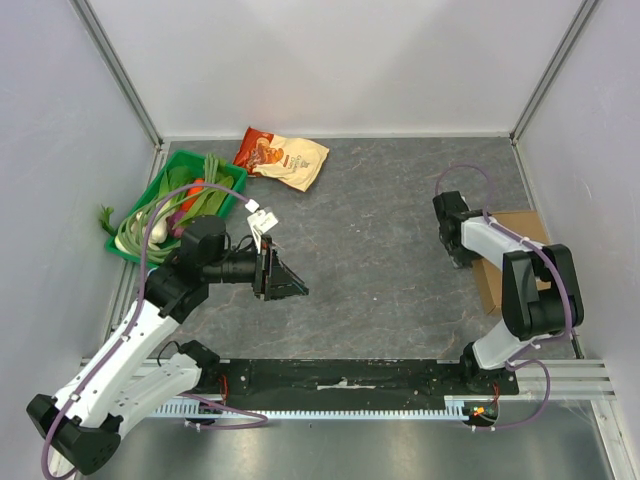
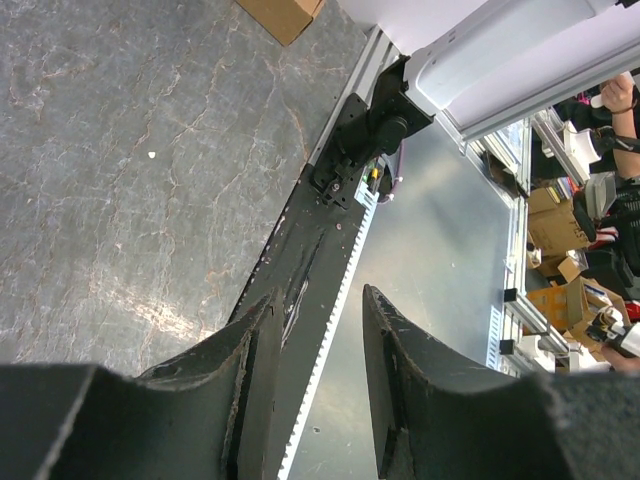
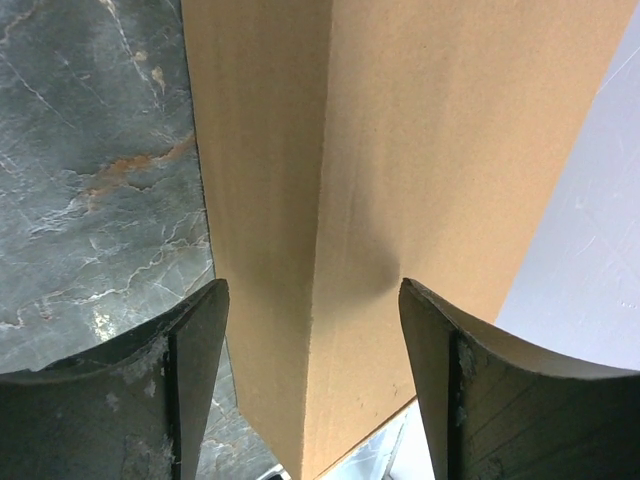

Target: Fold the paper box

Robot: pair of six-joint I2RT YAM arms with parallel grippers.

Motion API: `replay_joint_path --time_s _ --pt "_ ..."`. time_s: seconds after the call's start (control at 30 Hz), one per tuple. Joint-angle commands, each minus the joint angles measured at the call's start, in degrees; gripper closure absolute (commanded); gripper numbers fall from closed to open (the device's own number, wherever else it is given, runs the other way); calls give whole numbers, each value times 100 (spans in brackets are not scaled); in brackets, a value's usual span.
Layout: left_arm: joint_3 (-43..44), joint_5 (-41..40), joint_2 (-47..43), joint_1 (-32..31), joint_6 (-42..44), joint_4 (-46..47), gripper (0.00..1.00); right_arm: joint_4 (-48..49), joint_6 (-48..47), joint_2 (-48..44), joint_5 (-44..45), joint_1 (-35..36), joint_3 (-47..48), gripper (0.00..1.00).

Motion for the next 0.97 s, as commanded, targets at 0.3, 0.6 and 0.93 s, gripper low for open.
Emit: replay_joint_path --time_s 0.3,0.6,0.93 --pt "152 -55 -84 -26 48 -13 56 294 -191 -987 1306 1322 713 16" --pt "231 -960 -418 -18 -171 214 56 -377 1506 -1900 -752 2662 2824 11" --pt "1398 -2673 -1147 -18 399 118 51 486 882 -4658 -1207 2662 2717 2"
